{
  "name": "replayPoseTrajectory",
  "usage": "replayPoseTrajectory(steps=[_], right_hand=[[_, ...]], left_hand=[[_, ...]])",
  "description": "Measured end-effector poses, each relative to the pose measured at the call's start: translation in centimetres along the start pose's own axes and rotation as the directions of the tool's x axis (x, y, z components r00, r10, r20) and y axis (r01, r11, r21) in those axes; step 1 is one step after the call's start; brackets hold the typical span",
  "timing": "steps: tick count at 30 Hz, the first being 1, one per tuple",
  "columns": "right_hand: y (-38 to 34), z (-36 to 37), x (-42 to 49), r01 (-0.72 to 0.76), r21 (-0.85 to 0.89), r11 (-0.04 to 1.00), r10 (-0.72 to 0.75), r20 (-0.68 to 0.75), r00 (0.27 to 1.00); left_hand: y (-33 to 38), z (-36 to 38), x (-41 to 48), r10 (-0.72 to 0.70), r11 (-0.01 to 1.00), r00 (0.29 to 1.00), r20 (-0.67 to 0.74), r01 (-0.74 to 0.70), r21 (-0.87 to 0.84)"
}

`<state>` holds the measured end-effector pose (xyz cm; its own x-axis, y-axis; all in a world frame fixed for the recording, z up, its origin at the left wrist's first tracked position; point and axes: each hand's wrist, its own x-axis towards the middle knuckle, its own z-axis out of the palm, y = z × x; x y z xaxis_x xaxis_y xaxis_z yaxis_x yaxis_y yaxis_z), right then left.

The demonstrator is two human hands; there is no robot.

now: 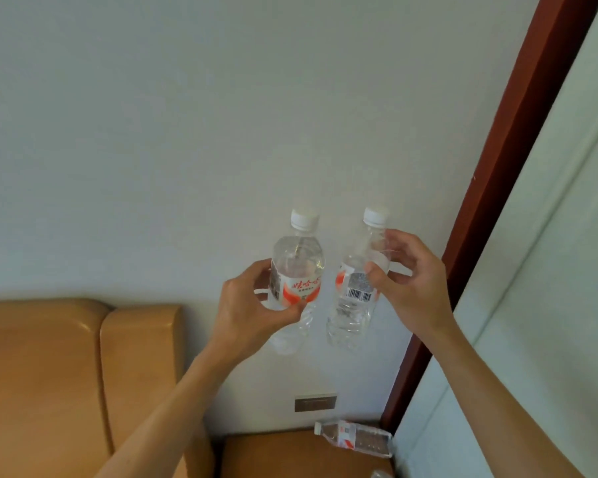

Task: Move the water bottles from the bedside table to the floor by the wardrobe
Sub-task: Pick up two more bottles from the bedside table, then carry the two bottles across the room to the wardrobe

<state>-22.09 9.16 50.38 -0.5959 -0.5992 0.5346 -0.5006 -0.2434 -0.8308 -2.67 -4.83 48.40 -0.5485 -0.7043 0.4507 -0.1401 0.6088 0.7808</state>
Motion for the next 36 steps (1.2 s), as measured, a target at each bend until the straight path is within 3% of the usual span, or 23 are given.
replayPoseTrajectory(steps=[11, 20, 36], right_hand=[[-5.8, 0.2, 1.1, 0.094, 0.195, 0.976, -0.125, 0.153, 0.980], [-12.0, 4.5, -0.2, 0.154, 0.385, 0.910, -0.285, 0.312, 0.906], [-23.9, 20.1, -10.2, 0.064, 0.671, 0.739, -0.534, 0.525, 0.662]], left_hand=[[7.6, -4.9, -2.7, -0.009, 0.999, 0.987, -0.163, 0.004, -0.034], [10.3, -11.4, -10.0, -0.040, 0.989, 0.942, -0.333, 0.086, 0.124], [14.8, -25.4, -27.2, -0.021, 0.882, 0.664, -0.748, 0.365, 0.299]])
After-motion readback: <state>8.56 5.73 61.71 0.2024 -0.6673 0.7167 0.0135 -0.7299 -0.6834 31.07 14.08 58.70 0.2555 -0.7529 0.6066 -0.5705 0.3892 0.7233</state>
